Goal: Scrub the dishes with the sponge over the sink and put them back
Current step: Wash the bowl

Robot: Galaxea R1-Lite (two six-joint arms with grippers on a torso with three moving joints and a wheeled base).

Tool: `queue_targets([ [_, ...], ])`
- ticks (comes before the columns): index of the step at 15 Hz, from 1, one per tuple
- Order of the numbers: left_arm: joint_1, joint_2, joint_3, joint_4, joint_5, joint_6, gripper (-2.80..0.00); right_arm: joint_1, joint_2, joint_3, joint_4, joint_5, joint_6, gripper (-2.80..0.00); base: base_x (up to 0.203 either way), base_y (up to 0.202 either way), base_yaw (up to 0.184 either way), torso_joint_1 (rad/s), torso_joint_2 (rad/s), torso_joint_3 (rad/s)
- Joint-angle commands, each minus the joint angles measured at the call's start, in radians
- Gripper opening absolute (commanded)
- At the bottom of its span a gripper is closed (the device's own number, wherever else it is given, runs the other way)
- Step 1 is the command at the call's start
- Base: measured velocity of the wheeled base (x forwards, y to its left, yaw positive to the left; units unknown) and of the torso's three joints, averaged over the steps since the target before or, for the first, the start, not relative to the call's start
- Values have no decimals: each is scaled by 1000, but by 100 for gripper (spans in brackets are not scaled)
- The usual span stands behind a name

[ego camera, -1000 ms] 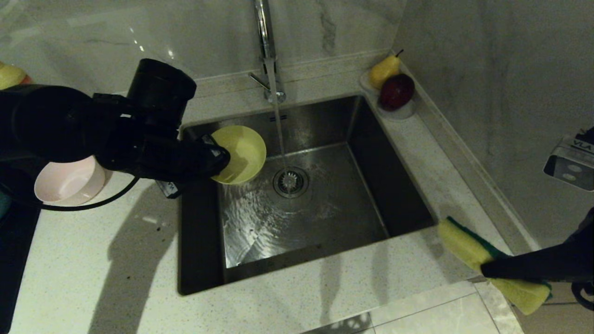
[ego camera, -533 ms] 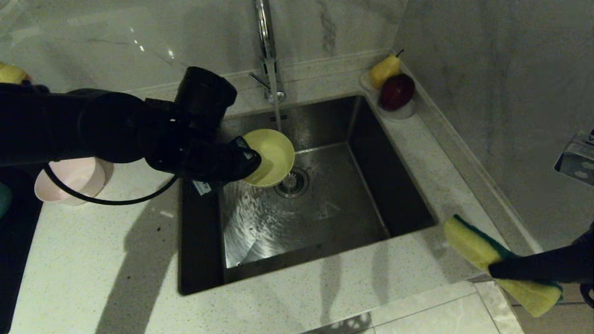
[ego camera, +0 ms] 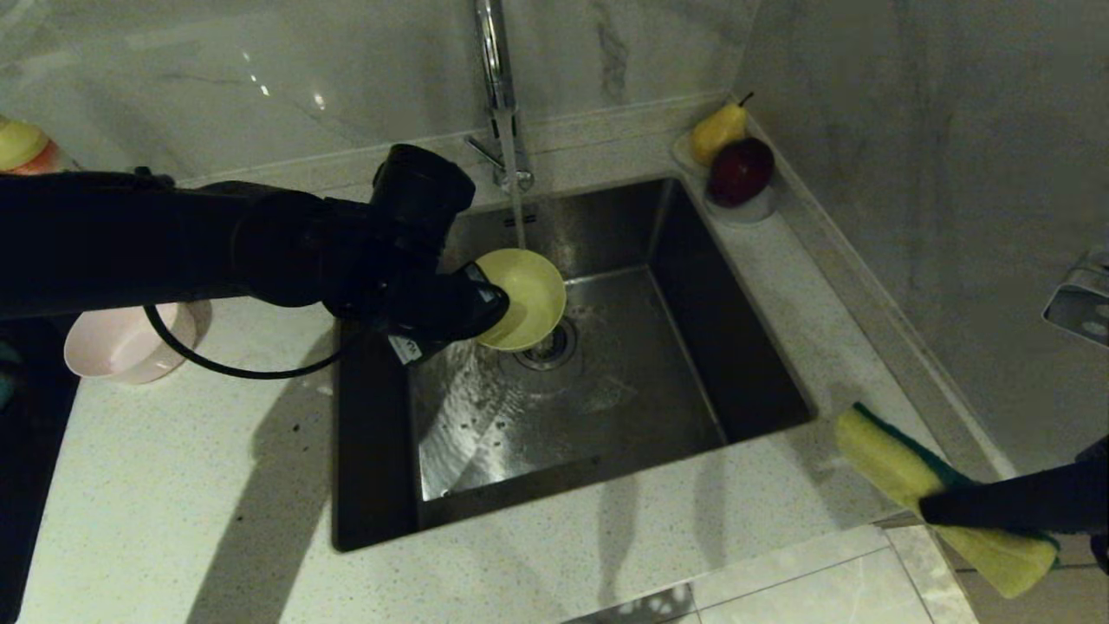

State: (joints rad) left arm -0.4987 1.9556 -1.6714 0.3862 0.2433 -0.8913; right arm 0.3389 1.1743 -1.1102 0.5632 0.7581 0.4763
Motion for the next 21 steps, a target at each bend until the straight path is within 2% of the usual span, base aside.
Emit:
queue_targets([
  [1,1,64,-53,2,1,-7,-280,2,5,3,3,5,2,-280,0,0,0,0,0,0],
  [8,4,104,-111,-18,4,-15,-280,2,1,0,1,9,2,-280,0,0,0,0,0,0],
  [21,5,53,-90,17,6,-12,-280,0,-9,0,1,9,2,-280,0,0,0,0,0,0],
])
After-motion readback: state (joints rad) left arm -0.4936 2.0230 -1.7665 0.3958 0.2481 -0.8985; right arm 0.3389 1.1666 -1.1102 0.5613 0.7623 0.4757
